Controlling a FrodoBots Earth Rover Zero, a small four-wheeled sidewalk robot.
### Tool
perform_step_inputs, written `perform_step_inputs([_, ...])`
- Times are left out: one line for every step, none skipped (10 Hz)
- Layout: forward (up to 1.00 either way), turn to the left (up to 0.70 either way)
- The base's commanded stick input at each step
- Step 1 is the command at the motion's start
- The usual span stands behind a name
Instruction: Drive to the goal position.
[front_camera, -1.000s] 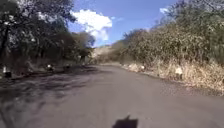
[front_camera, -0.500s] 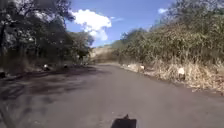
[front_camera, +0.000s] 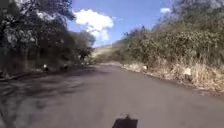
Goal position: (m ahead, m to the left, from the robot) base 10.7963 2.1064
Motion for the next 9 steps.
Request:
perform_step_inputs([0.5, 0.0])
perform_step_inputs([0.5, 0.0])
perform_step_inputs([0.5, 0.0])
perform_step_inputs([0.5, 0.0])
perform_step_inputs([0.5, 0.0])
perform_step_inputs([0.5, 0.0])
perform_step_inputs([0.5, 0.0])
perform_step_inputs([0.5, 0.0])
perform_step_inputs([0.5, 0.0])
